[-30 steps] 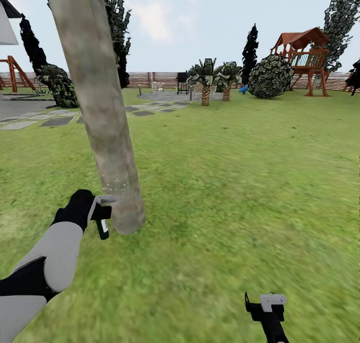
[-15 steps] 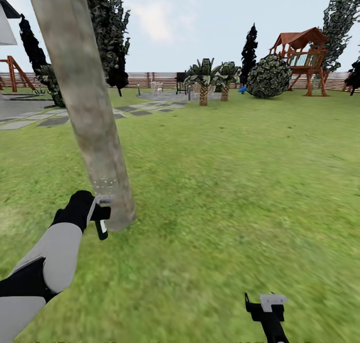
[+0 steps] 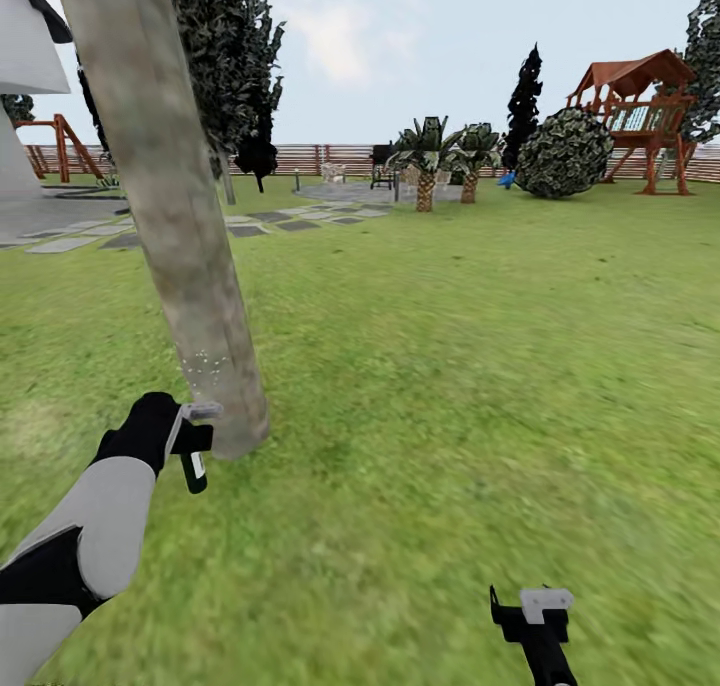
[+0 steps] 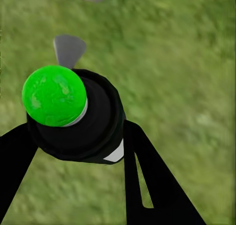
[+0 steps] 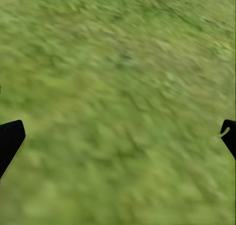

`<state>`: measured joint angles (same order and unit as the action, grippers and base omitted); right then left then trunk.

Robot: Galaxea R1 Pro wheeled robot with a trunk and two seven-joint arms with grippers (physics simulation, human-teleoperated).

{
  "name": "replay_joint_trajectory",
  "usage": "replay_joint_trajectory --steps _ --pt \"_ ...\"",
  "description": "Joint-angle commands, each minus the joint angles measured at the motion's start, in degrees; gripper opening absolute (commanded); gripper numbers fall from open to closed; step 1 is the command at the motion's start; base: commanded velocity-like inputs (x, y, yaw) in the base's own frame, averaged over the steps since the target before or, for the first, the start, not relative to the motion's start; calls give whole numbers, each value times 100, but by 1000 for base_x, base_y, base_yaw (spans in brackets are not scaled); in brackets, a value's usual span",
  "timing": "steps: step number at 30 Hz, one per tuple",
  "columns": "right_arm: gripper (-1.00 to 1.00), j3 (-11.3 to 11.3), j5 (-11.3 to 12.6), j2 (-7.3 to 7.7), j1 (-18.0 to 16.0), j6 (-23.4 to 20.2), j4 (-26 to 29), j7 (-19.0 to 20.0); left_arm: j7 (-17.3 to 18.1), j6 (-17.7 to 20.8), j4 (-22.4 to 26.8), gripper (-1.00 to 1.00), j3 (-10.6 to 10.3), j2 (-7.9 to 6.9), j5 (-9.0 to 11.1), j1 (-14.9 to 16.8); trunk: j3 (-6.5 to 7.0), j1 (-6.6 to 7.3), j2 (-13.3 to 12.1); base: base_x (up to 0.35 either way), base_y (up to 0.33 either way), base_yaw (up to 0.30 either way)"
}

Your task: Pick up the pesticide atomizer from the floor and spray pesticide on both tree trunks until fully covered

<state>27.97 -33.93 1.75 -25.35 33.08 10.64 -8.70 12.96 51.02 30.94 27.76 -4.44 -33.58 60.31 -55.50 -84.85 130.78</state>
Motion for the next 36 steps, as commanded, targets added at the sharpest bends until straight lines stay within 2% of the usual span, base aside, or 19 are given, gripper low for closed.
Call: replay_joint_trajectory --steps 1,3,5,8,12,13,14,23,31,36 --pt "100 24 -61 -3 -5 18 -10 -35 48 13 8 -100 40 12 -62 7 -5 -1 2 236 -193 262" --pt "100 24 -61 -6 -5 17 -10 -35 48 6 4 -100 45 24 -9 7 -5 -1 2 239 -190 263" --pt "100 24 -61 -7 -5 19 -10 -35 42 5 7 -100 46 53 133 7 -5 -1 2 240 -188 263" --pt "100 24 -61 -5 -5 18 -10 -35 20 4 8 -100 18 48 195 7 -5 -1 2 241 -188 191" --pt "100 24 -61 0 -5 17 -10 -35 9 -18 9 -100 0 -53 175 -4 -5 -1 2 240 -188 27" --pt "100 24 -61 0 -5 19 -6 -35 6 -21 -1 -100 -15 -167 174 -9 -5 -1 2 122 -237 3" --pt "100 24 -61 0 -5 20 -3 -35 5 -22 -6 -100 -20 -196 182 -11 -5 -1 2 50 -259 1" --pt "100 24 -61 0 -5 14 -1 -35 -4 -22 2 -100 -1 -143 204 -11 -5 -1 2 10 -272 0" --pt "100 24 -61 0 -5 14 -1 -35 -4 -22 1 -100 -24 -171 203 -11 -5 -1 2 236 -187 5" --pt "100 24 -61 -2 -5 17 -1 -35 2 -22 -8 -100 8 -207 186 -18 -5 -1 2 276 -165 216"
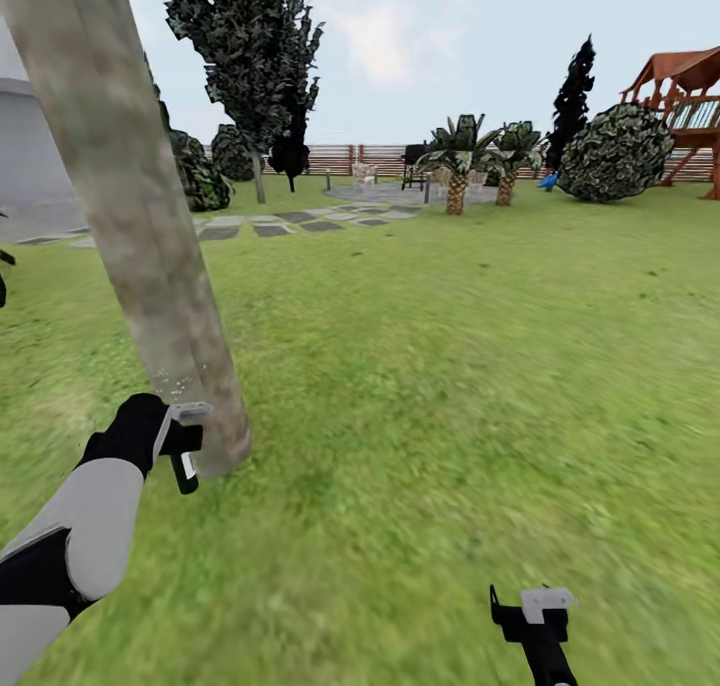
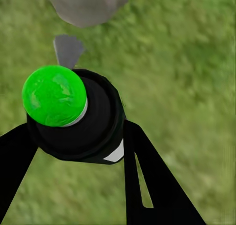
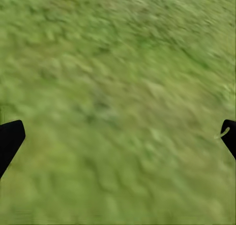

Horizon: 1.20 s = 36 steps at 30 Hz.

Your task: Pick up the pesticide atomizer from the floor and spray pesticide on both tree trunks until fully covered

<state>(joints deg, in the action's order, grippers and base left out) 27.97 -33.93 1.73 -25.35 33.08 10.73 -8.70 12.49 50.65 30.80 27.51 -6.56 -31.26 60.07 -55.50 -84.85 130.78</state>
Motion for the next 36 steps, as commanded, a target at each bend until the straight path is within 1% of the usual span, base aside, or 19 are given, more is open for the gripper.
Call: replay_joint_trajectory --steps 1,3,7,8,10,12,13,18,22,28,36 --pt "100 25 -61 -2 -5 17 -11 -35 52 15 7 -100 41 -9 -53 4 -5 -2 2 270 -128 271" --pt "100 25 -61 -4 -5 18 -10 -35 59 15 15 -100 55 -80 -55 -44 -5 -2 2 171 -56 275" --pt "100 25 -61 -5 -5 16 -17 -35 68 15 -22 -100 47 -310 -55 -103 -5 -2 2 36 -12 277" --pt "100 25 -61 -4 -5 15 -18 -35 69 15 -42 -100 32 -325 -56 -109 -5 -2 2 4 -1 278" --pt "100 25 -61 -5 -5 16 -18 -35 63 13 -64 -100 9 -307 -47 -138 -5 -2 2 6 -14 277" --pt "100 25 -61 -6 -5 15 -15 -35 57 8 -19 -100 11 -276 -40 -269 -5 -2 2 90 -147 198" --pt "100 25 -61 -6 -5 17 -12 -35 58 7 -11 -100 12 -272 -39 -285 -5 -2 2 139 -216 61" --pt "100 25 -61 -6 -5 20 -16 -35 60 -9 -31 -100 17 -266 -34 -302 -5 -2 2 149 -229 17" --pt "100 25 -61 0 -5 18 -11 -35 52 -176 -63 -100 17 -262 -30 -303 -5 -2 2 161 -234 1" --pt "100 25 -61 1 -5 17 -12 -35 67 -192 -65 -100 17 -259 -29 -303 -5 -2 2 164 -236 0" --pt "100 25 -61 -3 -5 16 -10 -35 96 -187 -65 -100 17 -259 -29 -306 -5 -2 2 21 -271 0"
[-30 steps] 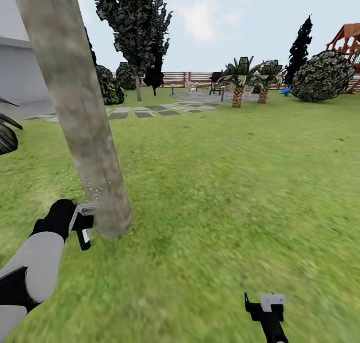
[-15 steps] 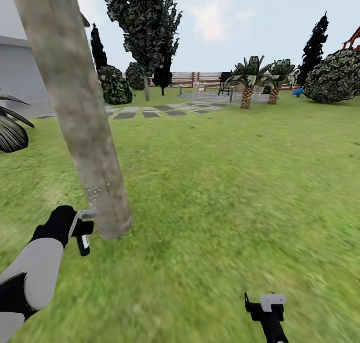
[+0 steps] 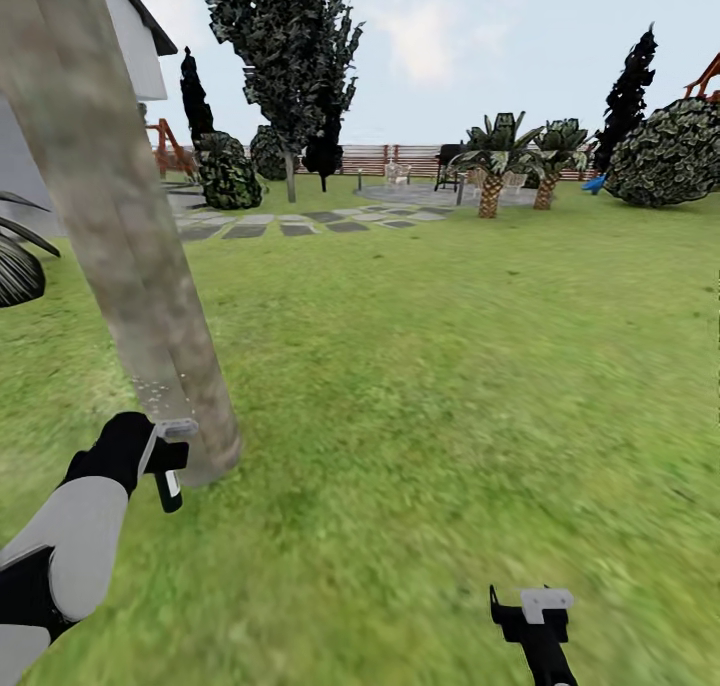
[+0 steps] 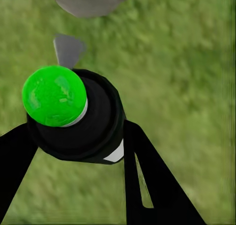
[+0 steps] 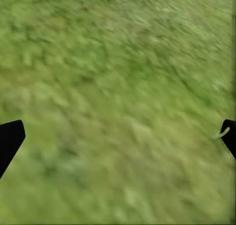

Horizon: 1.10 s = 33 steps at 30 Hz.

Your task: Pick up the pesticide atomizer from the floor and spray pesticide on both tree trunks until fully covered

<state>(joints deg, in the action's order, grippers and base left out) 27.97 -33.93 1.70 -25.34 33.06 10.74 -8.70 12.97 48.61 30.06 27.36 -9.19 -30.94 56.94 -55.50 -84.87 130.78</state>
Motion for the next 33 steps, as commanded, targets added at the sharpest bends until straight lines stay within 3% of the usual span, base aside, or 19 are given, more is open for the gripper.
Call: replay_joint_trajectory --steps 1,19,33 --pt "100 25 -61 2 -6 16 -12 -35 48 21 8 -100 33 2 -61 4 -5 1 3 0 -276 0" --pt "100 25 -61 -3 -6 19 -13 -35 20 50 99 -100 48 21 -54 26 -5 1 3 88 -272 231" --pt "100 25 -61 -1 -6 21 -10 -35 -1 44 96 -100 42 76 -61 20 -5 1 3 168 -252 21"
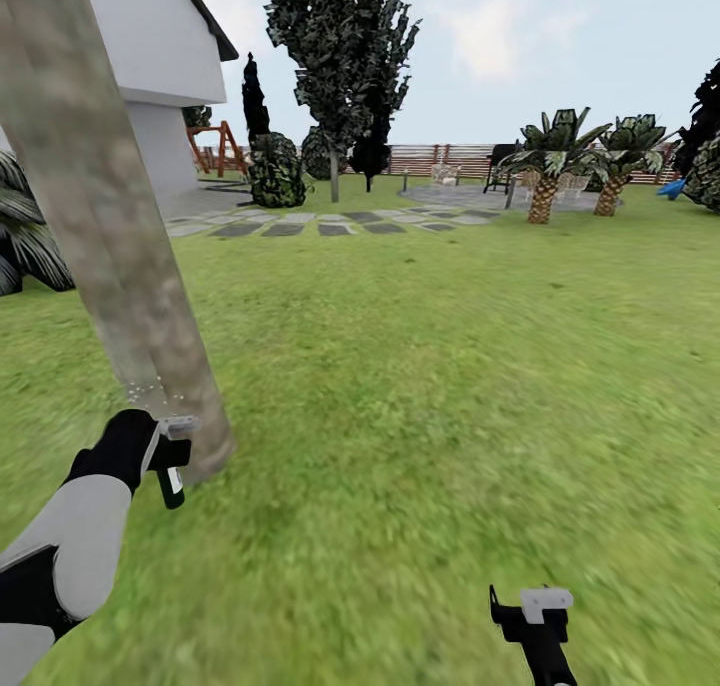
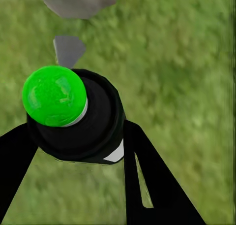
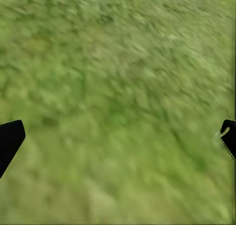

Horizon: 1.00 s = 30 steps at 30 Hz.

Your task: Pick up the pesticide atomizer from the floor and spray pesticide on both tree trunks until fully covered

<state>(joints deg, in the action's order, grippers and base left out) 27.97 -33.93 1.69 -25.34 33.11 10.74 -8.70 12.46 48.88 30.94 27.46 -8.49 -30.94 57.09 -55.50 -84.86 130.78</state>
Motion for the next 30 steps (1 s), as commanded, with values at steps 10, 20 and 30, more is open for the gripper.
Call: replay_joint_trajectory --steps 10,20,30 --pt "100 24 -61 0 -6 18 -11 -35 55 1 -29 -100 57 -20 -61 -12 -5 -1 2 196 -203 104" --pt "100 24 -61 -1 -6 16 -11 -35 115 27 -7 -100 41 -74 -59 -68 -5 -1 2 20 -14 276" --pt "100 24 -61 6 -6 20 -11 -35 99 128 8 -100 42 -283 -34 413 -5 -1 2 0 0 107"
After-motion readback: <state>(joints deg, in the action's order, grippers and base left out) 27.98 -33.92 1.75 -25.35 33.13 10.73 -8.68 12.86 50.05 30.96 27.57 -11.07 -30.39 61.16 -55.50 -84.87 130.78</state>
